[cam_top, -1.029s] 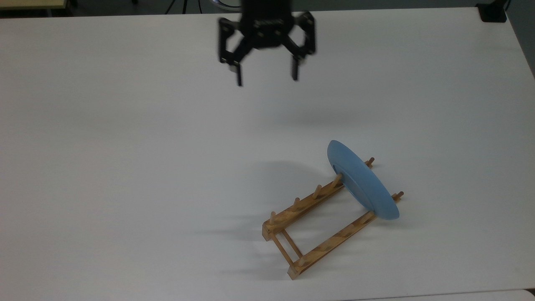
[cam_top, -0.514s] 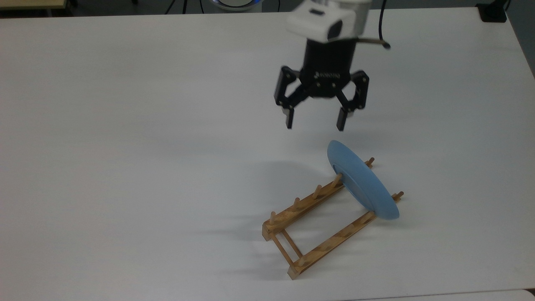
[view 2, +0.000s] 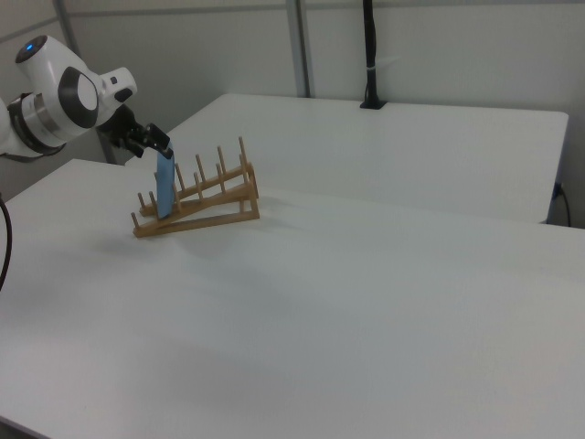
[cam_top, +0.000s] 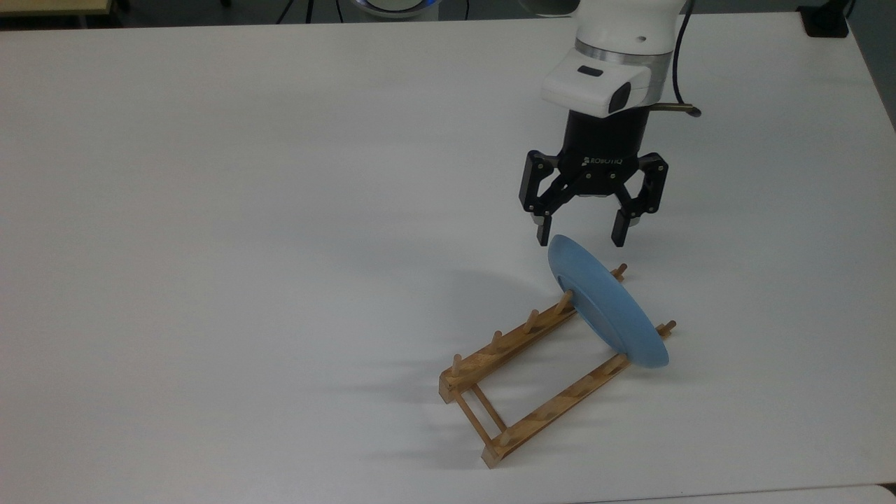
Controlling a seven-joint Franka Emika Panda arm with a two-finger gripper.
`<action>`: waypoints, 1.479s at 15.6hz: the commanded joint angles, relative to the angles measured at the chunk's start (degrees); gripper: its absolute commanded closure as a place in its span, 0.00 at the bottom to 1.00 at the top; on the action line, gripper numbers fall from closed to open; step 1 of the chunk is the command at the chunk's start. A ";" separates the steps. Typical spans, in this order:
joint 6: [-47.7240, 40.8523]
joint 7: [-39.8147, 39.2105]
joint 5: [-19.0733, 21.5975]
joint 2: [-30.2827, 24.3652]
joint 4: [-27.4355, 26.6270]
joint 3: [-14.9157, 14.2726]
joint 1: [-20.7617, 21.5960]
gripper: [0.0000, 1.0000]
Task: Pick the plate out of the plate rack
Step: 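Move the open gripper down toward the rim of the blue plate, then close the gripper on the plate rim and lift it off the rack, then carry the blue plate away from the rack and lower it flat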
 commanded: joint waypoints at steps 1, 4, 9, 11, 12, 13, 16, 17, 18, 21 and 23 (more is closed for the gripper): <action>0.26 4.32 -1.38 1.03 0.96 0.35 0.24 0.33; 0.44 6.69 -4.54 1.11 0.96 0.43 0.15 0.64; 1.14 6.97 -6.74 1.11 0.88 0.43 -0.03 1.00; 1.14 6.97 -8.93 1.11 0.70 0.43 -0.29 1.00; 1.14 6.97 -9.29 1.03 0.70 0.43 -0.38 1.00; 1.14 6.88 -9.29 0.85 0.79 0.43 -0.46 1.00; 1.14 6.70 -8.51 -1.42 0.88 0.52 -1.69 1.00; 0.79 6.70 -8.15 -3.00 0.61 0.61 -2.30 1.00; 0.53 6.70 -7.28 -4.32 0.26 1.04 -2.75 1.00; -2.10 5.92 -2.80 -8.19 -0.70 1.84 -4.85 1.00; -7.27 2.42 1.06 -10.21 -0.71 1.93 -6.35 1.00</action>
